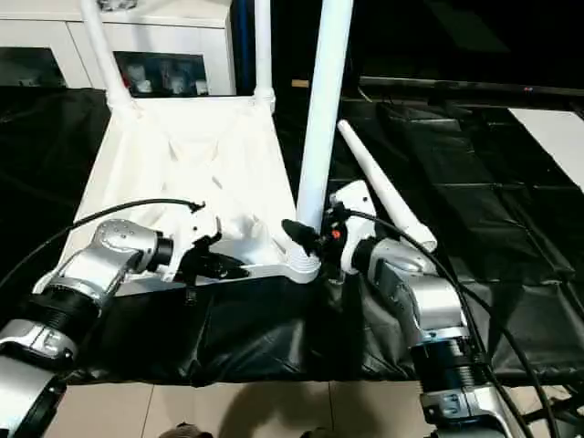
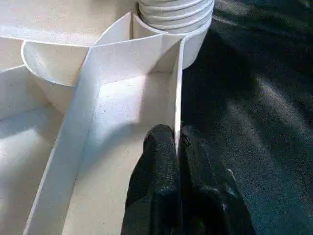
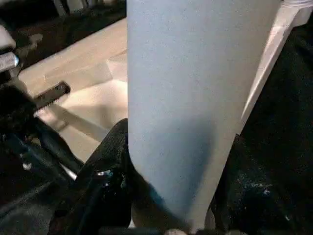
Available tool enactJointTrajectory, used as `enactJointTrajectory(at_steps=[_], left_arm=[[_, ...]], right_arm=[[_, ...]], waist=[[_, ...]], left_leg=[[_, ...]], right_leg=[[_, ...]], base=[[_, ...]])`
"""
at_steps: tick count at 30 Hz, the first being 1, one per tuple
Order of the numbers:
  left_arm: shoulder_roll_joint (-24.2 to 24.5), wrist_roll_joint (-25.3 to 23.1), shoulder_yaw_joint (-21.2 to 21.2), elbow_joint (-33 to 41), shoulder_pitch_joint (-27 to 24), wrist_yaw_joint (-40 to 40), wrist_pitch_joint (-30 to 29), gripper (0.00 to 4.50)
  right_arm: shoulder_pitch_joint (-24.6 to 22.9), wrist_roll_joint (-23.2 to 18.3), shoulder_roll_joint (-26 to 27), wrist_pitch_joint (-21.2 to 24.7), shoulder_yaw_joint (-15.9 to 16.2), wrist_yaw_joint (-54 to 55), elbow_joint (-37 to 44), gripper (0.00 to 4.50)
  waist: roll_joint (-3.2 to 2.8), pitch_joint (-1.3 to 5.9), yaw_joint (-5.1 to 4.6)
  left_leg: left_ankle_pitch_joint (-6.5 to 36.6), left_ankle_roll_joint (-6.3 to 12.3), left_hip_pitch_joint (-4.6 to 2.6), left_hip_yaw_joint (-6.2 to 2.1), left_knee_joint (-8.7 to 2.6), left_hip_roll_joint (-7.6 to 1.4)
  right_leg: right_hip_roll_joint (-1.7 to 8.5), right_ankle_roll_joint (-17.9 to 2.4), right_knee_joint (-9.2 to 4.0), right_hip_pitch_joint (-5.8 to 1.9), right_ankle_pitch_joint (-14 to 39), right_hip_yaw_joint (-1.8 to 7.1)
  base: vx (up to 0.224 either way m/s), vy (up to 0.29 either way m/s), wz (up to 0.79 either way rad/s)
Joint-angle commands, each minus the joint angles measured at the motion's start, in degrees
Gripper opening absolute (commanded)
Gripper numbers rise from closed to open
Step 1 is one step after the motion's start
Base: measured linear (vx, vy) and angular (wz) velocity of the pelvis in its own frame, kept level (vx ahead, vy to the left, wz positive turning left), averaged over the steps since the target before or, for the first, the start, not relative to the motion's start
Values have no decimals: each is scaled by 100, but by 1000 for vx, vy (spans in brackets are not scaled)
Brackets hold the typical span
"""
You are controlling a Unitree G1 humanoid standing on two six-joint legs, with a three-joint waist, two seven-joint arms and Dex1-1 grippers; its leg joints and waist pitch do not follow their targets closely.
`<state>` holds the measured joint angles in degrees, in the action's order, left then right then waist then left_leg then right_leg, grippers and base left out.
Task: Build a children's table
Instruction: Insert table leg to table base
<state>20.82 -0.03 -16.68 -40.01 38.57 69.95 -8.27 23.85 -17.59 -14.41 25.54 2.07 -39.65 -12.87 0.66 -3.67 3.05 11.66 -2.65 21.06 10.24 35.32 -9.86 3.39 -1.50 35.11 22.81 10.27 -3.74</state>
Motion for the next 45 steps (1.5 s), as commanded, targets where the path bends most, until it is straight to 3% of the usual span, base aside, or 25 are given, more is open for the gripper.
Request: enactJointTrajectory(at_steps=[1,6,12,22,27,33,37,40,41,43,45], left_arm=[[-82,247,100,149,-63,102,-59,0],[-78,202,91,260,-99,66,-120,0],[-117,173,111,273,-80,-43,-146,0],[-228,114,174,69,69,-297,-78,0],[-231,50,176,-36,125,-347,8,0],[-218,10,161,-86,147,-341,69,0],[-211,-16,147,-85,167,-278,89,0],[-193,-34,101,-99,201,-171,184,0],[-188,-37,85,-100,216,-123,213,0],[-175,-20,63,-82,237,-11,270,0],[-126,-36,-10,-3,247,155,330,0]], right_arm=[[-120,-304,123,25,-271,22,-277,188],[-226,-605,233,-35,-599,-66,-528,188],[-583,-611,322,-340,-648,-171,-665,188],[-1135,-237,461,-1385,-540,35,-647,188],[-1259,325,288,-1732,-155,187,-341,188],[-1166,649,65,-1643,294,26,-228,188],[-1023,642,5,-1442,495,-252,-268,188],[-886,611,-35,-1381,599,-498,-477,188],[-846,573,-53,-1356,621,-615,-564,188],[-813,514,-89,-1387,654,-805,-671,188],[-810,526,-171,-1470,741,-1030,-735,188]], waist=[[6,420,-1],[-12,419,-5],[-28,414,6],[-22,393,12],[-45,377,2],[-23,372,-12],[-12,373,-30],[51,376,-47],[24,371,-52],[28,371,-58],[77,327,-72]], left_leg=[[745,137,-80,-120,-454,-369],[726,163,-81,-117,-458,-371],[762,162,-80,-117,-463,-370],[966,143,-80,-128,-492,-362],[1132,108,-88,-135,-507,-356],[1217,136,-83,-142,-509,-353],[1284,150,-89,-149,-511,-364],[1242,176,-80,-141,-509,-367],[1252,190,-76,-147,-510,-363],[1249,199,-69,-142,-504,-366],[1228,235,-55,-140,-524,-373]], right_leg=[[581,-1359,-402,-302,1052,349],[570,-1402,-395,-300,943,336],[575,-1384,-412,-300,1004,335],[569,-1229,-468,-277,1463,332],[562,-1076,-521,-257,1823,334],[561,-1010,-532,-253,1991,334],[562,-1003,-542,-240,2103,337],[562,-1037,-533,-242,1984,336],[570,-1054,-531,-245,2017,334],[577,-1046,-542,-244,2032,339],[568,-1034,-542,-224,1962,343]], base=[[0,0,0],[0,0,0],[0,0,0],[0,0,0],[0,0,0],[0,0,0],[0,0,0],[0,0,0],[0,0,0],[0,0,0],[0,0,0]])
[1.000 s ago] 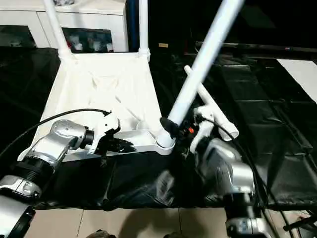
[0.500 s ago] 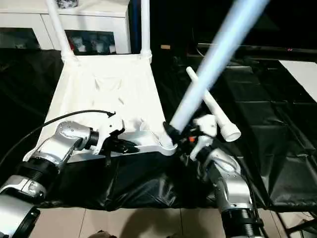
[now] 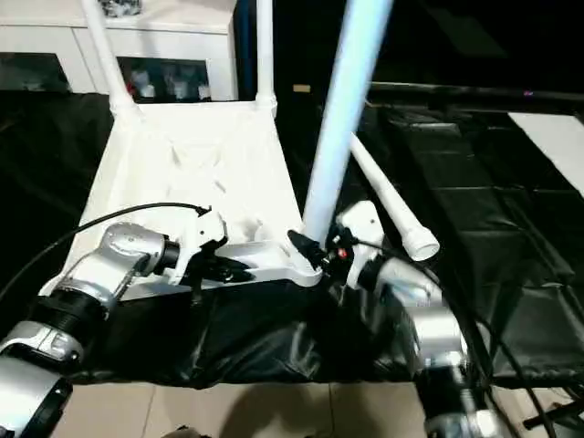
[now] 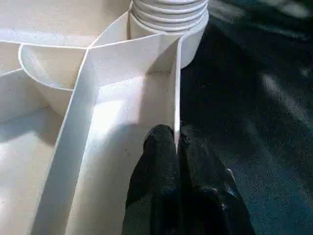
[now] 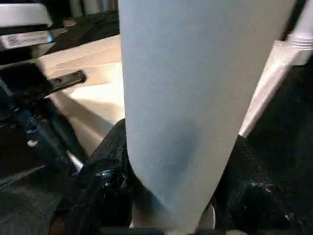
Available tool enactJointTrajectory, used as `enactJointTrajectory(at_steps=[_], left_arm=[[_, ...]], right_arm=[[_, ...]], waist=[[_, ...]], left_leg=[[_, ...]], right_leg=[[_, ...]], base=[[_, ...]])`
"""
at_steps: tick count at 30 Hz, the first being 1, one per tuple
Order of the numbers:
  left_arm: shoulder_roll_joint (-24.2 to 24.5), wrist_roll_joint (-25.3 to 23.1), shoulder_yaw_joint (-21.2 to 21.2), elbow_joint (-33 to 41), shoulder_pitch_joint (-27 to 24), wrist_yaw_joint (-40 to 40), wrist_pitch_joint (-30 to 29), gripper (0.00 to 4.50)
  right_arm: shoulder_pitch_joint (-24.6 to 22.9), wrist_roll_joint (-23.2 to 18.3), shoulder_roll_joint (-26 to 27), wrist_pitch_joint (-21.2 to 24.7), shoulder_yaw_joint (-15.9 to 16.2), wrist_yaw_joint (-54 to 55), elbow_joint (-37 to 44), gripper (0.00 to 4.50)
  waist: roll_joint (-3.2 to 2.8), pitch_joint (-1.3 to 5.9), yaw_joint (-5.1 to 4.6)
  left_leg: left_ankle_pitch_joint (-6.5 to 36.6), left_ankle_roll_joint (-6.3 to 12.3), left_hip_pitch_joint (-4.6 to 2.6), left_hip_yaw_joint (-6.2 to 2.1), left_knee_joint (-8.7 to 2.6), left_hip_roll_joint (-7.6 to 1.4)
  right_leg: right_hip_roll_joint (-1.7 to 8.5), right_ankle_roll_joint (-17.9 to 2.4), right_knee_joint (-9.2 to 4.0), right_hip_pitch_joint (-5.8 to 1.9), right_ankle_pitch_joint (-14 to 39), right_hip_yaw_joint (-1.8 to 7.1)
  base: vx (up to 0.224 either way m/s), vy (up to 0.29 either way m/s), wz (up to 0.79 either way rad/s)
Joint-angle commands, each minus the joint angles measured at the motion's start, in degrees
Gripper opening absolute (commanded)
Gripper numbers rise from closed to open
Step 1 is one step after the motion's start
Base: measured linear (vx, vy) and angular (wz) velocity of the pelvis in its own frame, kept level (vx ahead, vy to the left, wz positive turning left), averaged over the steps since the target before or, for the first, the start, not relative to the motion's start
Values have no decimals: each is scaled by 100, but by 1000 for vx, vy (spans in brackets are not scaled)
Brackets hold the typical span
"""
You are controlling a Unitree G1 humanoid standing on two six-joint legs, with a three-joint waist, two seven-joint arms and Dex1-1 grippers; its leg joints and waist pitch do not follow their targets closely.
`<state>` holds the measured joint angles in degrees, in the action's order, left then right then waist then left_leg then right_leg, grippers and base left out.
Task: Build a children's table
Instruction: Insert table leg to table base
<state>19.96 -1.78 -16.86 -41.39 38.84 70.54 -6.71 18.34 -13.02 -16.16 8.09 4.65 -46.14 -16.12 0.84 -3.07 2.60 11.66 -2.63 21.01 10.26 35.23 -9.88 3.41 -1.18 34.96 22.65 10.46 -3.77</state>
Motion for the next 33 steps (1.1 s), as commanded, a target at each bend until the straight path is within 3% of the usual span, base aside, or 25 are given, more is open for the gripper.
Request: enactJointTrajectory(at_steps=[1,2,6,10,16,20,24,26,27,29,32,33], left_arm=[[-30,139,-6,146,222,142,205,0],[-23,140,-16,154,224,174,227,0],[102,157,-121,270,264,583,343,0],[185,129,-139,207,333,783,424,0],[203,132,-32,68,428,753,405,0],[149,135,89,67,437,443,276,0],[-32,205,424,358,366,-428,-259,0],[-78,215,521,734,200,-712,-625,0],[-103,188,559,977,80,-881,-800,0],[-183,117,607,1516,-181,-1194,-1230,0],[-482,18,655,2558,-680,-1700,-2046,0],[-579,-30,620,2835,-818,-1802,-2214,0]], right_arm=[[-257,79,-14,259,506,-433,-421,188],[-256,86,-27,249,521,-468,-429,188],[-219,111,-156,207,679,-903,-449,188],[-140,108,-172,154,737,-1132,-539,188],[-99,58,-138,142,771,-1326,-586,188],[7,47,26,127,622,-1061,-763,188],[451,234,443,-50,167,127,-1421,188],[687,292,659,-70,-16,702,-1763,188],[810,328,763,-78,-75,968,-1952,187],[1012,424,917,-105,-123,1408,-2292,187],[1283,564,1129,-83,-124,2018,-2769,187],[1337,572,1196,-68,-127,2133,-2851,187]], waist=[[47,275,-22],[41,291,-25],[81,233,-37],[83,206,-43],[90,212,-63],[86,188,-75],[101,186,-105],[105,189,-156],[111,212,-203],[98,200,-275],[112,227,-344],[159,240,-361]], left_leg=[[1232,238,-58,-149,-516,-374],[1186,251,-65,-145,-509,-377],[1199,310,-57,-137,-535,-371],[1253,261,-78,-145,-564,-395],[1216,225,-85,-146,-576,-408],[1464,134,-98,-153,-597,-412],[1743,-70,-112,-191,-600,-410],[1720,-134,-52,-217,-624,-403],[1656,-177,-36,-235,-631,-429],[1601,-147,11,-233,-637,-395],[1293,-1,-1,-181,-584,-385],[1041,82,34,-183,-574,-395]], right_leg=[[565,-1068,-517,-212,1932,345],[570,-1101,-505,-216,1825,346],[561,-1129,-514,-211,1746,351],[564,-1214,-509,-199,1629,349],[571,-1354,-483,-220,1368,348],[583,-1335,-522,-201,1750,346],[609,-1136,-585,-161,2548,337],[610,-1066,-577,-194,2615,327],[625,-1117,-528,-207,2420,330],[587,-1121,-532,-221,2329,310],[581,-1292,-524,-220,1847,345],[600,-1353,-476,-270,1631,345]], base=[[0,0,0],[0,0,0],[0,0,0],[0,0,0],[0,0,0],[0,0,0],[0,0,0],[0,0,0],[0,0,0],[0,0,0],[0,0,0],[0,0,0]])
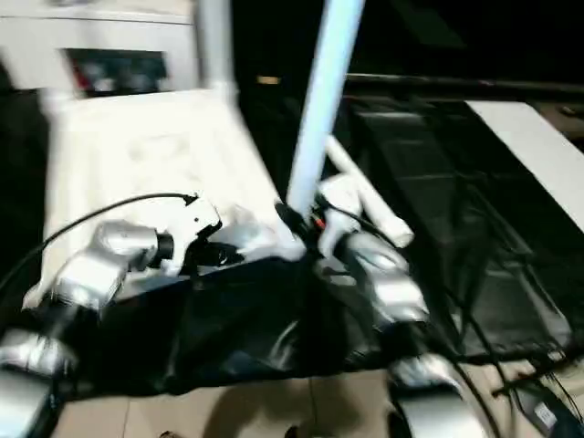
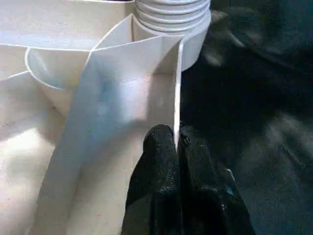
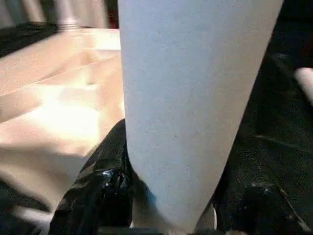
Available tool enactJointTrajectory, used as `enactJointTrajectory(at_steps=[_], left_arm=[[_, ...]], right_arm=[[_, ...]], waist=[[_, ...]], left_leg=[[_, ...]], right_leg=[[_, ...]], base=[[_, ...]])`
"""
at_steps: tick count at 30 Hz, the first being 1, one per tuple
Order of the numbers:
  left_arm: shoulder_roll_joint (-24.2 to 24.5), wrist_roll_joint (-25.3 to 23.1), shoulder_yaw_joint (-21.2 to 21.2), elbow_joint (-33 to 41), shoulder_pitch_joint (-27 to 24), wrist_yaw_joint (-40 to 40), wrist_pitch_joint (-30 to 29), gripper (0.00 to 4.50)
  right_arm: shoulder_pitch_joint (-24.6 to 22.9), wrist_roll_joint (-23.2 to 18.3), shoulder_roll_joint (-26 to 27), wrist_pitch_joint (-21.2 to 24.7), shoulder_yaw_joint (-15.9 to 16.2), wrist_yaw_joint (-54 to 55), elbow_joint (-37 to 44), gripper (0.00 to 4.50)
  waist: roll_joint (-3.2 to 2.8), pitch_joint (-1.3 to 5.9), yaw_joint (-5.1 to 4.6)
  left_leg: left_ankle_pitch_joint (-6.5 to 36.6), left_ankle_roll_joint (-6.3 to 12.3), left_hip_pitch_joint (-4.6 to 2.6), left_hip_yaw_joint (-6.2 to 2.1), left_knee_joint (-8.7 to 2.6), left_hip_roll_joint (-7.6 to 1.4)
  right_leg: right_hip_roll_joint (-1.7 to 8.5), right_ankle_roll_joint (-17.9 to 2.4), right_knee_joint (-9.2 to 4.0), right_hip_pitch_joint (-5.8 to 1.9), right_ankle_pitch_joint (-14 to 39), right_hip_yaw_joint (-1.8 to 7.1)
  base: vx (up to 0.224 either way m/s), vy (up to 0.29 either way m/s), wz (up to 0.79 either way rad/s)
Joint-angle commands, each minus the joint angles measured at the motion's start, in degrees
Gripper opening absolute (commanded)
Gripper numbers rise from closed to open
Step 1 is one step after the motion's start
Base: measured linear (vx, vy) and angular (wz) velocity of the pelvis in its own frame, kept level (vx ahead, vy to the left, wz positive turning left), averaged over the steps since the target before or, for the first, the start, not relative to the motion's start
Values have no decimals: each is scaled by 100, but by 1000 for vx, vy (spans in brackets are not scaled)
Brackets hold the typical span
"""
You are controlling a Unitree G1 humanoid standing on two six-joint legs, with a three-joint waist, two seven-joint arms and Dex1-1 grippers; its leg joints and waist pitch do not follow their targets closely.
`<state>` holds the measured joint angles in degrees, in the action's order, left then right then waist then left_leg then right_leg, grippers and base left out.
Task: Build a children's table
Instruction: Insert table leg to table base
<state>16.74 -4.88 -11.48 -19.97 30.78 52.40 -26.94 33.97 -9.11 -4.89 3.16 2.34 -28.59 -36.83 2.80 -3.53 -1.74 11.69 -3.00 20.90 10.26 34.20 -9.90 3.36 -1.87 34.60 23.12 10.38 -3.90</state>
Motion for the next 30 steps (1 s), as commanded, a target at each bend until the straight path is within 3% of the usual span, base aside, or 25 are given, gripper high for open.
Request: enactJointTrajectory(at_steps=[1,3,4,5,7,9,14,15,17,19,26,30], left_arm=[[-257,280,82,692,-12,12,-191,0],[-422,204,-90,1086,-235,-246,-388,0],[-446,219,-139,1107,-249,-324,-393,0],[-455,217,-149,1087,-243,-350,-372,0],[-463,211,-165,1021,-218,-390,-305,0],[-455,207,-184,1170,-233,-486,-472,0],[-405,102,-190,1374,-225,-512,-642,0],[-393,102,-197,1432,-242,-529,-680,0],[-372,116,-219,1489,-261,-533,-703,0],[-355,140,-238,1470,-265,-504,-656,0],[-255,201,-317,1408,-242,-379,-465,0],[-140,214,-353,1162,-183,-156,-42,0]], right_arm=[[-226,181,69,425,104,378,-780,187],[-107,220,266,432,114,513,-983,187],[-84,251,324,416,132,515,-1027,187],[-81,253,346,424,137,509,-1030,187],[-87,251,392,456,147,501,-1016,187],[-7,307,457,435,134,629,-1169,187],[108,281,543,346,136,567,-1379,187],[120,313,555,298,154,560,-1401,187],[130,306,584,245,127,552,-1430,187],[148,283,620,179,80,537,-1463,243],[252,229,661,31,-15,375,-1462,291],[249,144,577,-164,-45,96,-1191,328]], waist=[[-54,284,78],[-52,296,63],[0,309,62],[-20,301,74],[4,299,89],[-33,289,106],[-12,277,75],[-17,294,84],[-12,301,83],[-19,317,83],[-46,370,126],[-50,363,132]], left_leg=[[966,176,43,-165,-464,-368],[880,267,19,-144,-456,-382],[877,295,12,-130,-447,-373],[892,304,6,-134,-447,-371],[1021,296,-24,-123,-453,-372],[1234,168,-41,-150,-484,-392],[1577,20,-27,-185,-505,-375],[1552,10,-53,-178,-492,-379],[1453,32,-39,-169,-491,-373],[1367,69,-49,-155,-481,-373],[815,230,-53,-123,-445,-380],[895,268,-54,-118,-443,-376]], right_leg=[[580,-1268,-460,-302,1606,351],[548,-1352,-446,-290,1349,346],[537,-1343,-455,-289,1351,345],[543,-1338,-451,-284,1377,347],[530,-1252,-488,-263,1589,346],[532,-1136,-497,-241,1860,344],[552,-935,-544,-241,2344,344],[555,-935,-539,-221,2284,354],[546,-1000,-516,-236,2058,361],[540,-1083,-499,-233,1843,359],[522,-1430,-382,-289,790,352],[532,-1443,-400,-304,874,355]], base=[[0,0,0],[0,0,0],[0,0,0],[0,0,0],[0,0,0],[0,0,0],[0,0,0],[0,0,0],[0,0,0],[0,0,0],[0,0,0],[0,0,0]])
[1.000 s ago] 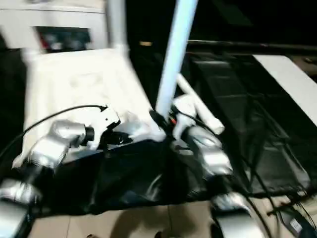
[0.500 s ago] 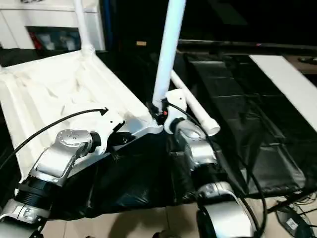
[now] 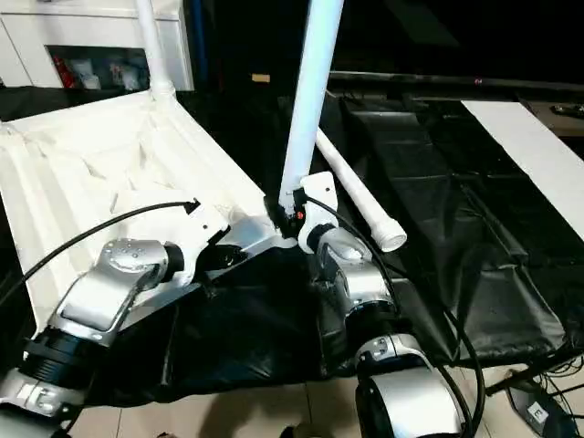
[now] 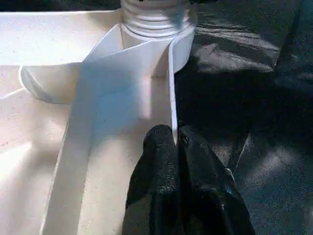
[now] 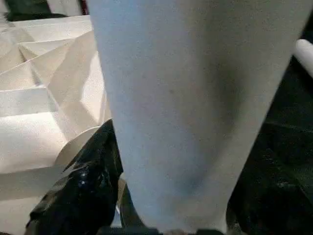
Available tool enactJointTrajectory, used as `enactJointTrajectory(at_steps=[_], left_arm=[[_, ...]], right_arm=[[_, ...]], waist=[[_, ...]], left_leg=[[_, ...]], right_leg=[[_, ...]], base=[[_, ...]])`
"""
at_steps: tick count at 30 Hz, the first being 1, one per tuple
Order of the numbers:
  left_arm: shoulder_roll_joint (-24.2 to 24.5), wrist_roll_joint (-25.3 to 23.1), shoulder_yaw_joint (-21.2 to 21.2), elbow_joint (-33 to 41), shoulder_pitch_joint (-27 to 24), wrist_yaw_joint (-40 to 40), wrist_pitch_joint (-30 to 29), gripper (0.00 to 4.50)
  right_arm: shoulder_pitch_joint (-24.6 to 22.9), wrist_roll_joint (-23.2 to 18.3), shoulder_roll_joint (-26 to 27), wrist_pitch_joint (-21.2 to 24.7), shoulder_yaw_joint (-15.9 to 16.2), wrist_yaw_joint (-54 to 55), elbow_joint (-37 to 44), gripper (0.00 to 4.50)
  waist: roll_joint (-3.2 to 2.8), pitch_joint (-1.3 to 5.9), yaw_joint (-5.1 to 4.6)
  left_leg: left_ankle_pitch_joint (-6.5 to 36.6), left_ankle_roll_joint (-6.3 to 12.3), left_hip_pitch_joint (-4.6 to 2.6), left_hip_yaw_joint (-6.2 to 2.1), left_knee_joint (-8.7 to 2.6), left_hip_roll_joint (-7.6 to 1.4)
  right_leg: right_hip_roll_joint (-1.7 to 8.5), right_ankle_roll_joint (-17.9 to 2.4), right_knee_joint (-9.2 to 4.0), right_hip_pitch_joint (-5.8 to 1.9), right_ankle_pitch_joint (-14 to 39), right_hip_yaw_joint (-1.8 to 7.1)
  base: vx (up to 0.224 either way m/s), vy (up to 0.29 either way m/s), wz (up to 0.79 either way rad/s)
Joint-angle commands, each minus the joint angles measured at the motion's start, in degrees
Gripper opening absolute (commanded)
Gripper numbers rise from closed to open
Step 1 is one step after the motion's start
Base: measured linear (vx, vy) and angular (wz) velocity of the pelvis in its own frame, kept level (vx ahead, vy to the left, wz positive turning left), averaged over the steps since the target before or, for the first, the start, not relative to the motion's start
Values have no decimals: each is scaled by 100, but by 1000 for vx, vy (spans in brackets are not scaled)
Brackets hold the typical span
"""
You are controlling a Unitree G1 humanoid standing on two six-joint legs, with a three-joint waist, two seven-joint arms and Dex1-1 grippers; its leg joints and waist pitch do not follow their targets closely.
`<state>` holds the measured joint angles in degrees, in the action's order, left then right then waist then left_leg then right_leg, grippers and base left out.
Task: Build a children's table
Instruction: Insert table leg to table base, then rotate leg to tighten
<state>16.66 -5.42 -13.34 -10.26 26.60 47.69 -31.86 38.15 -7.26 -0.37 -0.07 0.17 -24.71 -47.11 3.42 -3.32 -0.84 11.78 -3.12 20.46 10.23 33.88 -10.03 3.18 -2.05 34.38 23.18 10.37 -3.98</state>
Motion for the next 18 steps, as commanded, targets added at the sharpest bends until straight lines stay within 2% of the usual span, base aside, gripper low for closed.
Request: enactJointTrajectory(at_steps=[1,4,5,6,7,8,11,12,13,14,15,16,18], left_arm=[[-96,283,-167,107,263,384,536,0],[43,364,-187,-136,341,727,902,0],[43,364,-187,-136,341,727,902,0],[112,405,-203,-277,403,950,1134,0],[167,432,-225,-384,453,1131,1299,0],[212,459,-251,-467,494,1259,1424,0],[273,498,-280,-601,555,1433,1545,0],[303,528,-293,-670,583,1557,1630,0],[318,585,-290,-743,614,1700,1687,0],[352,649,-298,-914,682,1945,1874,0],[365,659,-305,-968,706,2013,1927,0],[382,663,-316,-1030,739,2093,1974,0],[406,697,-328,-1179,814,2308,2081,0]], right_arm=[[-201,-49,75,133,196,-384,-45,334],[-414,-49,-189,93,352,-899,441,334],[-414,-49,-189,93,352,-899,441,334],[-592,-64,-386,117,469,-1246,767,334],[-739,-89,-546,157,565,-1526,1027,334],[-834,-105,-657,180,626,-1732,1192,334],[-998,-149,-858,258,729,-2107,1465,334],[-1094,-169,-983,294,794,-2321,1620,334],[-1182,-193,-1115,333,858,-2549,1768,334],[-1326,-237,-1324,446,934,-2939,2034,334],[-1361,-252,-1383,486,953,-3050,2107,334],[-1397,-281,-1464,553,981,-3191,2186,334],[-1470,-359,-1644,720,1054,-3493,2374,334]], waist=[[-124,345,42],[-134,345,89],[-123,357,125],[-149,349,151],[-150,341,187],[-141,353,223],[-168,349,288],[-150,350,299],[-180,354,309],[-181,360,330],[-153,366,340],[-170,364,350],[-151,365,372]], left_leg=[[887,268,-15,-116,-408,-365],[826,285,-24,-112,-406,-367],[749,302,-42,-102,-395,-367],[719,315,-58,-93,-396,-373],[719,343,-71,-90,-392,-357],[654,388,-64,-85,-386,-362],[612,364,-77,-84,-392,-375],[634,348,-78,-79,-392,-371],[640,340,-76,-84,-392,-376],[610,369,-83,-77,-381,-369],[556,420,-68,-74,-375,-358],[551,429,-64,-82,-382,-369],[585,433,-65,-82,-376,-364]], right_leg=[[548,-1420,-374,-307,888,363],[541,-1391,-369,-316,823,368],[534,-1391,-355,-315,733,365],[535,-1423,-355,-300,671,371],[514,-1382,-380,-305,686,362],[520,-1357,-347,-322,590,372],[533,-1410,-341,-313,548,366],[527,-1405,-342,-319,562,366],[536,-1412,-329,-328,544,368],[531,-1406,-331,-328,468,367],[522,-1407,-321,-349,366,368],[533,-1415,-314,-349,355,369],[546,-1413,-336,-349,516,361]], base=[[0,0,0],[0,0,0],[0,0,0],[0,0,0],[0,0,0],[0,0,0],[0,0,0],[0,0,0],[0,0,0],[0,0,0],[0,0,0],[0,0,0],[0,0,0]])
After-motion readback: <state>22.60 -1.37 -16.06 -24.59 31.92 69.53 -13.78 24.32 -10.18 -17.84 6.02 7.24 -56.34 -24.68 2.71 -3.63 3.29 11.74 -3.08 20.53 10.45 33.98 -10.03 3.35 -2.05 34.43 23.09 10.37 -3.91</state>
